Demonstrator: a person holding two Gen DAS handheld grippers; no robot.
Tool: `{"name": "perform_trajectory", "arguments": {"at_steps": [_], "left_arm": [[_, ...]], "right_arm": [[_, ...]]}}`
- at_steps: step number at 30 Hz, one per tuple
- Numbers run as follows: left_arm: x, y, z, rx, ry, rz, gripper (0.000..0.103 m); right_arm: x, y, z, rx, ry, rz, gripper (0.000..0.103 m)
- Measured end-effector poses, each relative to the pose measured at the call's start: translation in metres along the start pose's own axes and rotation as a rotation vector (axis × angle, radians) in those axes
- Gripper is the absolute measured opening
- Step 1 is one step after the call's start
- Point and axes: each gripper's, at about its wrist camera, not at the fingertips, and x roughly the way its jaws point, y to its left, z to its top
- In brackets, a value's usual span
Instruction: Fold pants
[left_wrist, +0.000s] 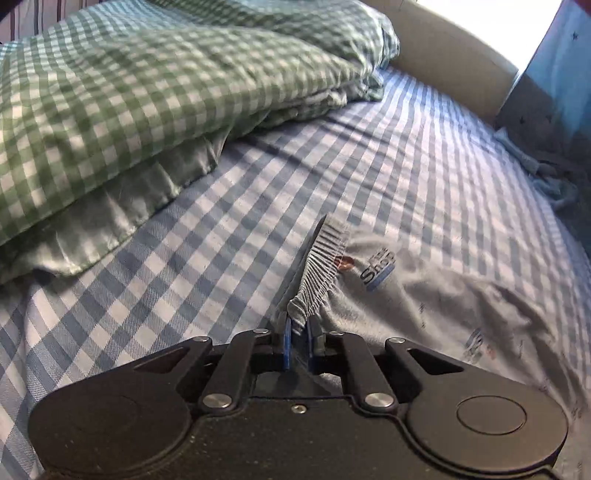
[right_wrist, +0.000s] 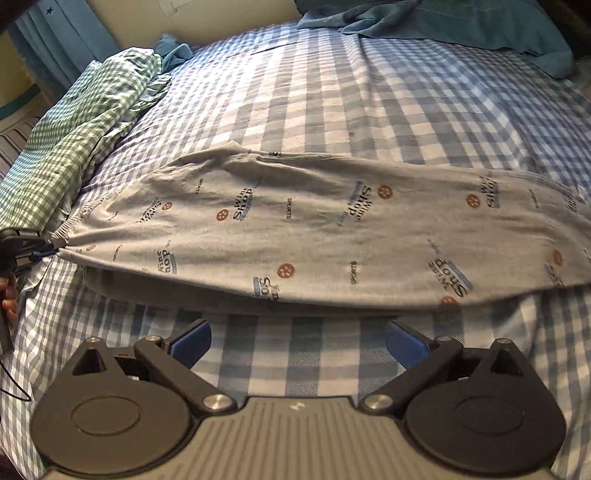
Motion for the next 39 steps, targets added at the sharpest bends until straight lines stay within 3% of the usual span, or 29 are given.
{"name": "perform_trajectory", "arguments": {"at_steps": [3,4,5,7,12,15,16,18,19,21,22,23,26,31,36,39], "left_arm": [[0.012,0.014,-0.005,-0.047,0.038,-0.040,0.020],[0.011,0.018,-0.005,-0.062,0.030,-0.062,0.033],[0.009,0.023,-0.005,-0.074,0.021,-0.093,0.054],[0.006,0.030,-0.005,-0.088,-0.010,-0.126,0.077],[0.020,0.036,0.009,-0.060,0.012,-0.148,0.077],[0.034,0.036,0.017,-0.063,0.047,-0.169,0.074],[0.036,0.034,0.019,-0.052,0.047,-0.169,0.074],[0.037,0.027,0.022,0.002,0.051,-0.161,0.060],[0.039,0.023,0.023,0.030,0.065,-0.180,0.032],[0.037,0.015,0.023,0.048,0.061,-0.151,0.022],[0.035,0.011,0.024,0.067,0.054,-0.133,0.011],[0.030,0.008,0.024,0.080,0.041,-0.124,0.006],[0.008,0.005,0.026,0.076,-0.009,-0.124,0.005],[-0.019,-0.005,0.023,0.131,-0.075,-0.094,0.005],[0.011,-0.003,0.017,0.153,-0.002,-0.051,0.006],[0.013,0.001,0.019,0.128,0.008,-0.037,0.029]], "right_arm": [[0.020,0.011,0.029,-0.030,-0.011,0.024,0.102],[0.025,0.014,0.041,-0.038,-0.018,0.040,0.103],[0.033,0.019,0.056,-0.047,-0.027,0.062,0.103],[0.049,0.028,0.084,-0.063,-0.038,0.099,0.103],[0.105,0.051,0.164,-0.015,-0.036,0.180,0.102],[0.146,0.060,0.200,0.040,-0.005,0.181,0.098],[0.159,0.062,0.208,0.057,0.015,0.174,0.091],[0.182,0.066,0.218,0.098,0.065,0.178,0.082],[0.191,0.067,0.220,0.114,0.089,0.176,0.074],[0.207,0.070,0.220,0.118,0.148,0.138,0.057],[0.210,0.072,0.218,0.104,0.154,0.115,0.038],[0.210,0.074,0.216,0.086,0.151,0.102,0.018],[0.199,0.081,0.215,0.040,0.115,0.119,0.006],[0.172,0.097,0.224,-0.096,0.002,0.105,0.004],[0.185,0.102,0.230,-0.136,0.023,0.073,0.003],[0.179,0.101,0.222,-0.158,0.011,0.048,0.011]]}}
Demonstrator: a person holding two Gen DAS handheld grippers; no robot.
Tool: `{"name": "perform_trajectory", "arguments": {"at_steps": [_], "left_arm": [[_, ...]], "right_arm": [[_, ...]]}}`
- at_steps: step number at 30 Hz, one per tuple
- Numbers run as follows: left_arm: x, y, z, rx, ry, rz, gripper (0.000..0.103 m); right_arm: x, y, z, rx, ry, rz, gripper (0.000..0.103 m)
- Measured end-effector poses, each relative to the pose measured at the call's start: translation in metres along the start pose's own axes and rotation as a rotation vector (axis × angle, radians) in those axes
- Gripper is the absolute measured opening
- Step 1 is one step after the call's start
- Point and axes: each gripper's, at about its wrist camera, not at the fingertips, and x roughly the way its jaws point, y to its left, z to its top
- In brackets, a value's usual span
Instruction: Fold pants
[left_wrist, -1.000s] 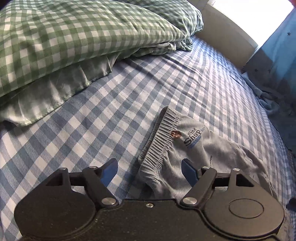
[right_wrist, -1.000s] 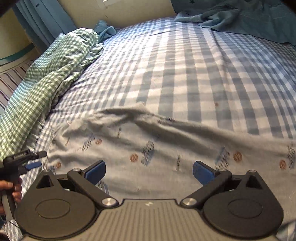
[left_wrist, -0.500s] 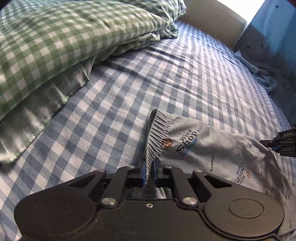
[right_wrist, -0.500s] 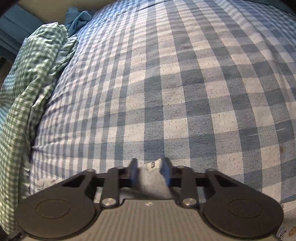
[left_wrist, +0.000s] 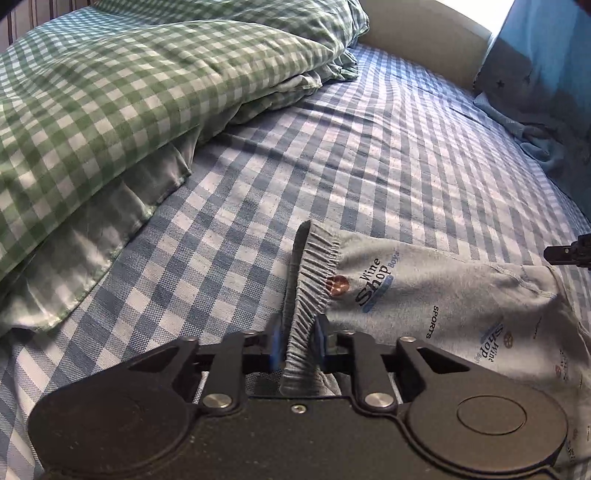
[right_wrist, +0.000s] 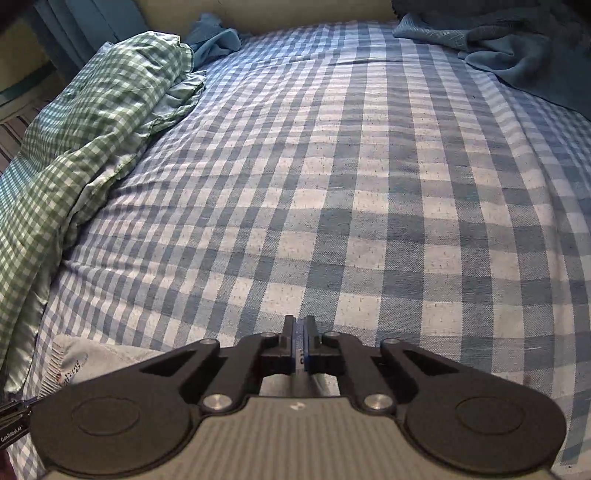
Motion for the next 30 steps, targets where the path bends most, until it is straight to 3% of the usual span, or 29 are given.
{"name": "perform_trajectory", "arguments": {"at_steps": [1,2,4,6,8,12,16,24,30], "left_arm": [[-0.004,0.001,0.001,-0.009,-0.007,0.007,0.044],[-0.009,0.001,0.002,-0.017,-0.018,0.014,0.065],[-0.021,-0.001,0.001,-0.025,-0.056,0.037,0.084],[-0.031,-0.008,-0.003,-0.016,-0.074,0.053,0.088],[-0.038,-0.018,-0.009,-0.003,-0.061,0.055,0.094],[-0.051,-0.048,-0.036,0.024,-0.026,0.048,0.100],[-0.057,-0.085,-0.070,0.077,0.056,0.026,0.102],[-0.071,-0.174,-0.125,0.142,0.178,0.000,0.102],[-0.080,-0.264,-0.138,0.245,0.195,-0.009,0.102]], "right_arm": [[-0.007,0.000,-0.004,-0.009,-0.017,-0.010,0.028],[-0.017,-0.001,-0.010,-0.019,-0.041,-0.023,0.058],[-0.039,-0.001,-0.029,-0.042,-0.104,-0.055,0.085],[-0.059,-0.002,-0.055,-0.059,-0.122,-0.079,0.087],[-0.077,-0.004,-0.093,-0.063,-0.117,-0.099,0.097],[-0.103,-0.017,-0.174,-0.058,-0.070,-0.155,0.099],[-0.124,-0.048,-0.232,0.042,-0.008,-0.186,0.099],[-0.182,-0.138,-0.305,0.292,-0.037,-0.162,0.103],[-0.232,-0.227,-0.344,0.430,-0.124,-0.144,0.103]]}}
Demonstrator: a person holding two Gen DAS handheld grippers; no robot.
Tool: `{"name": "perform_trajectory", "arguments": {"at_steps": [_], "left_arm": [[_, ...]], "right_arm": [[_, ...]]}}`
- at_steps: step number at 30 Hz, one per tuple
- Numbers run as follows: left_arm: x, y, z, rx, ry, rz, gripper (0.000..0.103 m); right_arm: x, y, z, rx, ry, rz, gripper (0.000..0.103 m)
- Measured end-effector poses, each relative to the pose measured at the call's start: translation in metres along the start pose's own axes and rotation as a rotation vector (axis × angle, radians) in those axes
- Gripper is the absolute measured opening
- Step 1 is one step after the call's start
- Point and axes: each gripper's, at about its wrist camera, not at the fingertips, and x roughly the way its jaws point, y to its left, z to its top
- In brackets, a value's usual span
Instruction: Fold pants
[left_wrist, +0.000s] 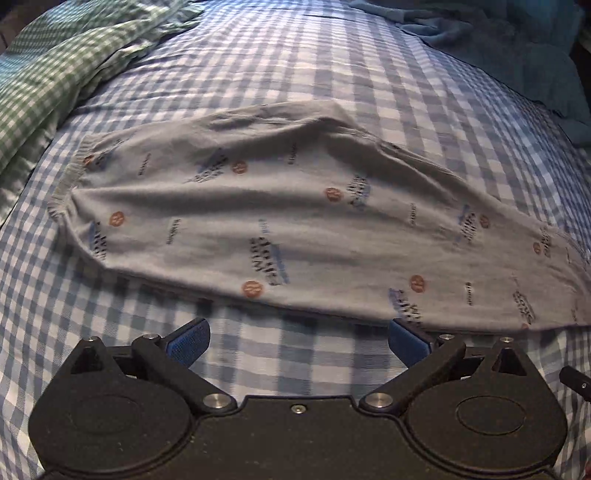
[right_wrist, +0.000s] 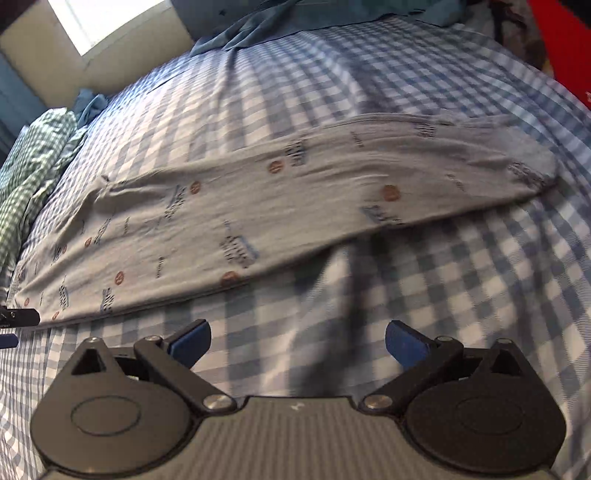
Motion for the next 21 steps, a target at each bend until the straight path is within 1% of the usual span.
{"name": "perform_trajectory", "arguments": {"at_steps": [2,5,6,9,11,13,15,18,21], "left_arm": [[0.002,-0.035,0.006,0.054,0.003,0.003,0.102],[0.008,-0.100,0.019,0.148,0.008,-0.002,0.102],[0.009,-0.126,0.025,0.187,0.001,-0.017,0.102],[0.013,-0.199,0.044,0.306,-0.015,-0.085,0.102],[0.015,-0.245,0.055,0.390,-0.018,-0.137,0.102],[0.019,-0.295,0.064,0.505,-0.022,-0.214,0.102],[0.027,-0.342,0.068,0.619,-0.021,-0.264,0.102],[0.041,-0.404,0.065,0.775,-0.026,-0.283,0.102],[0.060,-0.452,0.055,0.915,-0.020,-0.281,0.102]], "right_arm": [[-0.008,-0.037,0.007,0.062,-0.037,0.003,0.103],[-0.014,-0.087,0.019,0.128,-0.075,0.008,0.103],[-0.014,-0.101,0.022,0.142,-0.084,0.017,0.103],[-0.012,-0.140,0.033,0.164,-0.098,0.079,0.103],[-0.009,-0.156,0.039,0.157,-0.113,0.139,0.103],[-0.006,-0.167,0.044,0.140,-0.138,0.188,0.102],[0.000,-0.173,0.047,0.133,-0.150,0.218,0.102],[0.005,-0.180,0.048,0.149,-0.172,0.241,0.098],[0.008,-0.184,0.048,0.173,-0.197,0.222,0.092]]}}
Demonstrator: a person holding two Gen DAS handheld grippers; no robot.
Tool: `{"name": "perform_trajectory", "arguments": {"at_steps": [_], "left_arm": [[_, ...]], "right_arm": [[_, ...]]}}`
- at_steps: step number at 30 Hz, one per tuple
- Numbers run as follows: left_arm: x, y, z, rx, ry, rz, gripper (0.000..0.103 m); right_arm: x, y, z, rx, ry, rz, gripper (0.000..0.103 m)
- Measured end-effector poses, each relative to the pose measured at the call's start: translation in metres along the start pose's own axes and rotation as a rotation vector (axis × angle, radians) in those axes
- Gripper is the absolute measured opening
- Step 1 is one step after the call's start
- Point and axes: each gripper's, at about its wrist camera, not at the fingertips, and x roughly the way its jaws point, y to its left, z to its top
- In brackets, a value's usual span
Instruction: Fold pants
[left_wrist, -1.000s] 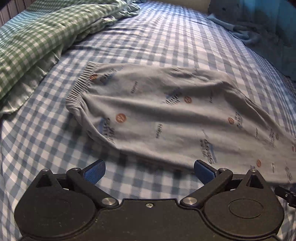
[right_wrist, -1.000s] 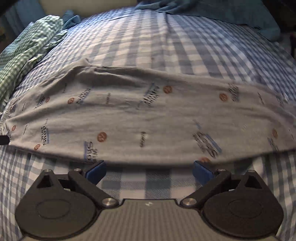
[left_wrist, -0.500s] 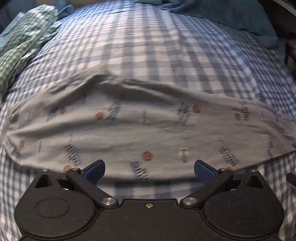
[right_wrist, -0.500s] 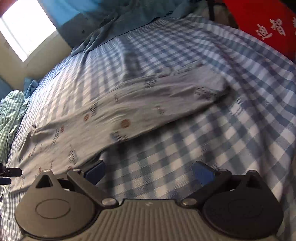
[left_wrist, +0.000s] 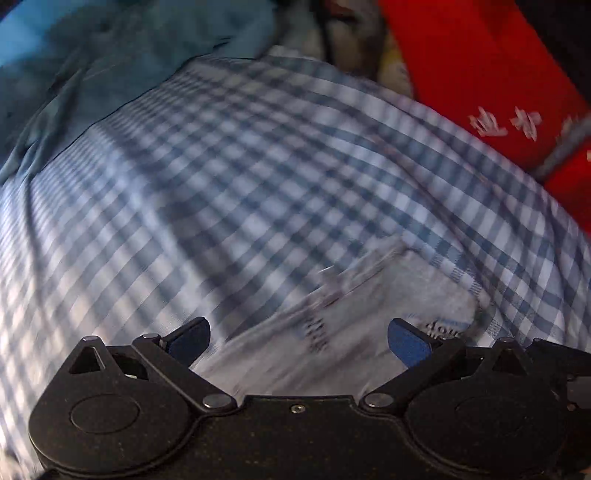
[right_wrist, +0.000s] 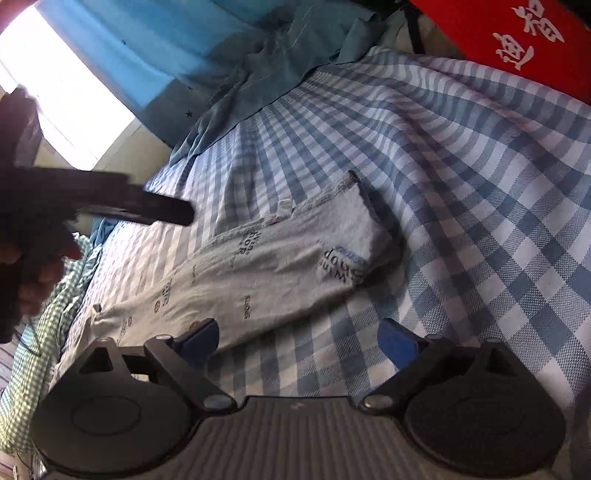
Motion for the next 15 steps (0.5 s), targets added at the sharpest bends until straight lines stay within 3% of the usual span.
{"name": "perform_trajectory", "arguments": {"at_steps": [4,8,15], "left_arm": [[0.033,-0.030,0.022,0.134,0.046,0.002,0.102],[0.061,-0.043,0.036,0.204,0.104,0.046,0.102],[0.083,-0.050,0.050,0.186,0.182,0.070,0.102]], "right_arm": [[0.001,-0.002,0.002,0.018,-0.034,-0.049,0.081],[0.002,-0.011,0.008,0.097,-0.067,-0.082,0.064],[0.008,-0.028,0.019,0.226,-0.105,-0.092,0.046]]}}
